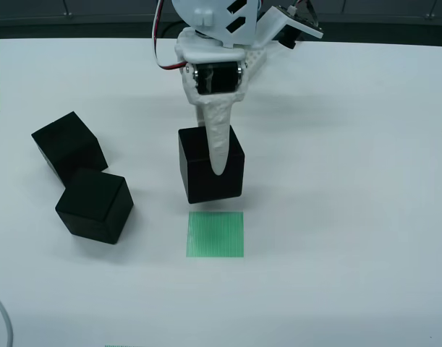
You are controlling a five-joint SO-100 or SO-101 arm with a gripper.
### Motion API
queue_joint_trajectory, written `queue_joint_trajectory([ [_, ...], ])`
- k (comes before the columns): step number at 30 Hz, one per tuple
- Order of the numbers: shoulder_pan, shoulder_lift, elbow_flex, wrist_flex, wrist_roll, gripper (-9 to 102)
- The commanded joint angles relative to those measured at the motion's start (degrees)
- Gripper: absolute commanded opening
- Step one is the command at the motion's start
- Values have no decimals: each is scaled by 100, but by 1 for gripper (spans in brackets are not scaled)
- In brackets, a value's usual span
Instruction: Stack 3 Blocks on the chosen place.
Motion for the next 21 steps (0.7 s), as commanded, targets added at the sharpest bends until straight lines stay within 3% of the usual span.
queue_joint_trajectory([
  [1,-18,-439,-527,-220,325,22],
  [10,-62,-1345,-1336,-229,1310,22],
  [21,-246,-2048,-1775,-193,1547,22],
])
